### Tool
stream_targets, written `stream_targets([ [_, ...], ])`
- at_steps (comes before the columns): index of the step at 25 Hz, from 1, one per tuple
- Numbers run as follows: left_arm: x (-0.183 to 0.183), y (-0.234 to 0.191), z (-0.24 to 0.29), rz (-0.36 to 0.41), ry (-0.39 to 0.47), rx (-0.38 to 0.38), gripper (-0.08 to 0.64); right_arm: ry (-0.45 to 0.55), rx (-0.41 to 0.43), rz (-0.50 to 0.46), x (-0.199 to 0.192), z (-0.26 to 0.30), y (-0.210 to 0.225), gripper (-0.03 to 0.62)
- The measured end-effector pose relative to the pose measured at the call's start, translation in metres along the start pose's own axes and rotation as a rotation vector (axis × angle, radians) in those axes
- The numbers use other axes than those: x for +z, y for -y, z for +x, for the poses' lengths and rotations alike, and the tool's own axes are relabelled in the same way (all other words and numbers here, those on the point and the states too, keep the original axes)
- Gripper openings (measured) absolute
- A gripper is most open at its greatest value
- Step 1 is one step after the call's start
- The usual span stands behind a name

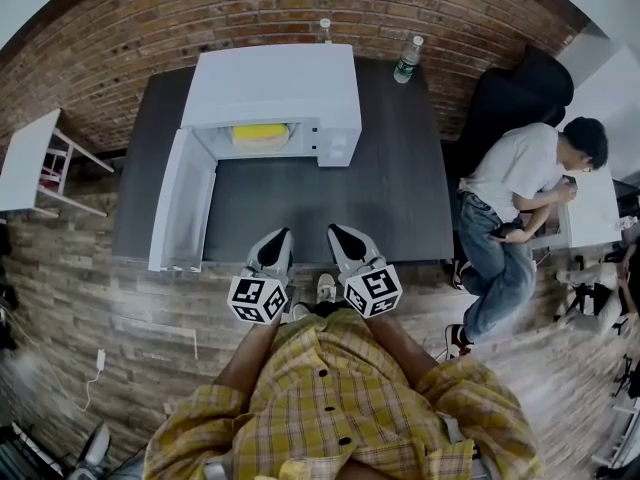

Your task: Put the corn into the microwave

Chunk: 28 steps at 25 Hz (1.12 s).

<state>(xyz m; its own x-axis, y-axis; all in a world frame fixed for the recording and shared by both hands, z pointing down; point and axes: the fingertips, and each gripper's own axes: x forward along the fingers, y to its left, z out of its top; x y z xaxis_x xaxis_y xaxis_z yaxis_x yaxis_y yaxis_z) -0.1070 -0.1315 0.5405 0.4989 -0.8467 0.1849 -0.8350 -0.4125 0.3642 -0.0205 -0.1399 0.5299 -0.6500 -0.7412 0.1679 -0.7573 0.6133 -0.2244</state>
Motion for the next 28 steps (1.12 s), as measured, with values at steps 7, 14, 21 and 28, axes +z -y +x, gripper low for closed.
stream_targets([
  [7,-0.0008,0.0001,-0.006,0.102,-0.01,0.031,0.0,0.001,0.006,-0.008,0.0006,-0.0029,-0.0018,0.003],
  [14,0.0007,-0.0004,-0.0068,0.126,-0.01,0.041,0.0,0.005,0.003,-0.01,0.0014,-0.0031,0.0,0.003],
  [21,0.0013,0.0028,-0.0034,0.144,-0.012,0.038,0.0,0.003,-0.004,-0.008,0.0021,-0.0036,0.0049,0.003],
  [28,0.004,0.0047,0.0,0.162,-0.012,0.036,0.0,0.005,0.0,-0.008,0.0042,-0.0007,0.0074,0.003],
])
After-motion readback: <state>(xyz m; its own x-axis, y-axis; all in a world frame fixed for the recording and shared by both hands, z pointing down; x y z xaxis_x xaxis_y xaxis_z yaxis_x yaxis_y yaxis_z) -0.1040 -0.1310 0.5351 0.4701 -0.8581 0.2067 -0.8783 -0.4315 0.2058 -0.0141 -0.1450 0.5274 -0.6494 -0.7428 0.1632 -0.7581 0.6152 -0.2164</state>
